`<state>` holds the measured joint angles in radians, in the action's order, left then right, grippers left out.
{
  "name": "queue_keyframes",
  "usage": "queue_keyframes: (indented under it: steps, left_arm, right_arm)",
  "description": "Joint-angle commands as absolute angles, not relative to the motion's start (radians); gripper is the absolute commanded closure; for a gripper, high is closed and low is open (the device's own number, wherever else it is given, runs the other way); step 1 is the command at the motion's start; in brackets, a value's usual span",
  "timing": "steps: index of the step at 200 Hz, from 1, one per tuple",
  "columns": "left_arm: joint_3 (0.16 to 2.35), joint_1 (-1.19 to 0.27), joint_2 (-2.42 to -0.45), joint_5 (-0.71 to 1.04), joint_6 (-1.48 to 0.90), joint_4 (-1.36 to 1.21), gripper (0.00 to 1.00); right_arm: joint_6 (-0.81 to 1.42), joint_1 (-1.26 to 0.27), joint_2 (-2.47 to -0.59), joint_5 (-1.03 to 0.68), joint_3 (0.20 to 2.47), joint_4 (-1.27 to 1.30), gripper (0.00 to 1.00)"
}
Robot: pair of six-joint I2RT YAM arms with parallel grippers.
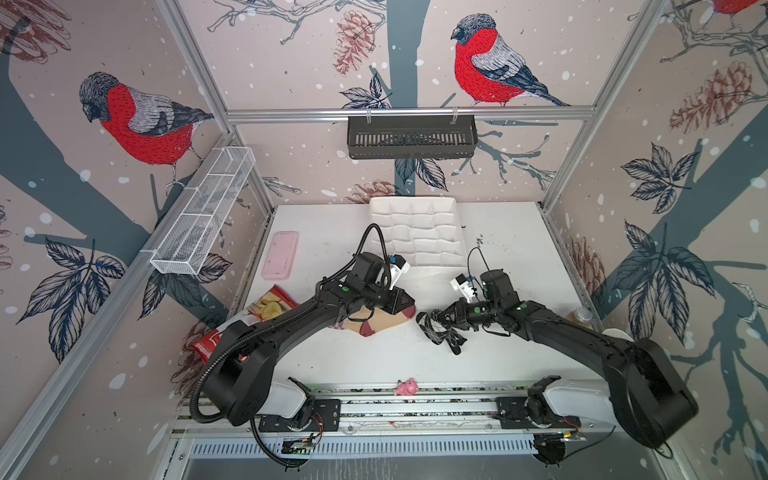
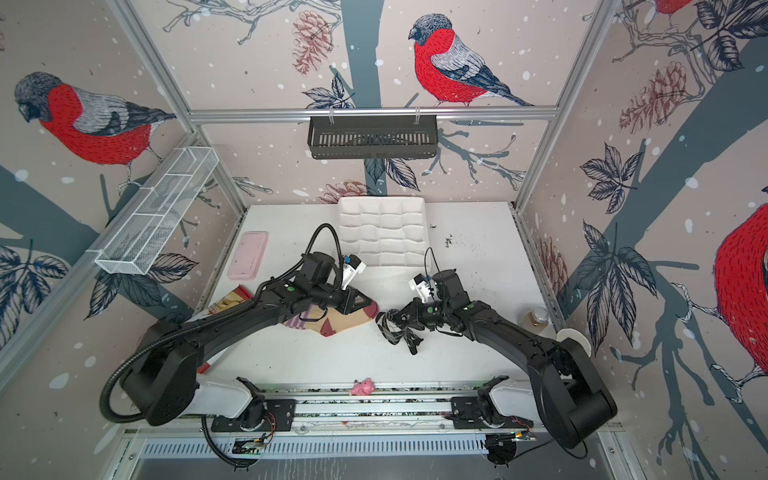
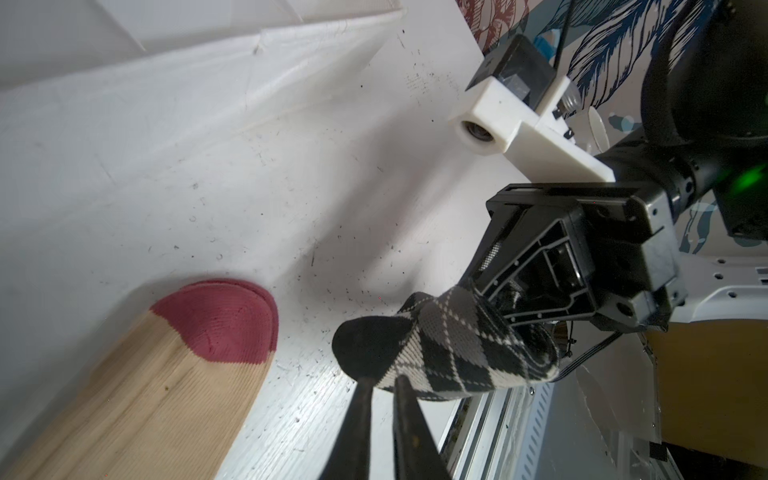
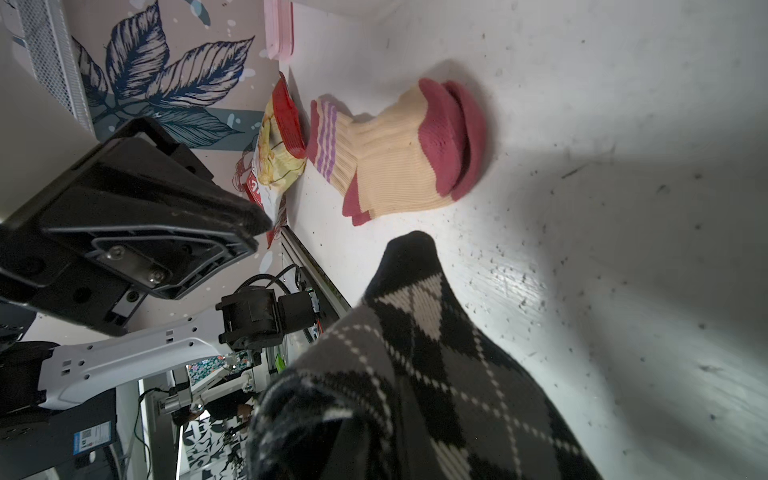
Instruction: Roll the socks
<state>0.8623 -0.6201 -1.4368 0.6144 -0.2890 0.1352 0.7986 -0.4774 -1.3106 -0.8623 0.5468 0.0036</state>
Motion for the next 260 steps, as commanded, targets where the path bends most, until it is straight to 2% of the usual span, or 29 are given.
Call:
queue_keyframes:
  steps: [1, 31, 65, 101, 122, 163, 174, 207, 232, 260]
  left_arm:
    - [0.865, -0.623, -1.479, 0.65, -0.272, 0.112, 0.86]
    - [0.904, -0.623, -1.56, 0.658, -0.259, 0.105, 0.87]
    - [0.926, -0.626, -1.599, 0.676, -0.257, 0.087, 0.87]
    - [0.934, -0.63, -1.62, 0.683, -0.25, 0.098, 0.87]
    - [0.933, -0.633, -1.618, 0.681, -0.246, 0.103, 0.87]
    - [0.937, -0.637, -1.637, 0.688, -0.251, 0.091, 0.87]
    - [0.939, -0.641, -1.647, 0.692, -0.25, 0.089, 0.87]
    - [0.946, -0.652, -1.675, 0.692, -0.251, 0.08, 0.87]
    - [0.967, -0.652, -1.699, 0.687, -0.246, 0.086, 0.87]
    - [0.971, -0.652, -1.697, 0.68, -0.244, 0.09, 0.88]
  right_arm:
    - [0.757, -0.466, -1.364, -0.968, 0.533, 0.053, 0.98]
    - [0.724, -0.466, -1.4, -1.027, 0.566, 0.018, 0.98]
    - [0.534, -0.44, -1.467, -0.904, 0.657, -0.237, 0.96]
    - [0.51, -0.407, -1.6, -0.901, 0.666, -0.176, 0.94]
    - [0.504, -0.407, -1.632, -0.86, 0.691, -0.171, 0.85]
    - [0.484, -0.391, -1.646, -0.789, 0.743, -0.197, 0.76]
    - [0.483, -0.385, -1.655, -0.775, 0.751, -0.197, 0.69]
    - [0.494, -0.383, -1.658, -0.746, 0.774, -0.184, 0.65]
    - [0.493, -0.382, -1.625, -0.708, 0.791, -0.201, 0.54]
    - [0.475, -0.38, -1.558, -0.629, 0.805, -0.25, 0.47]
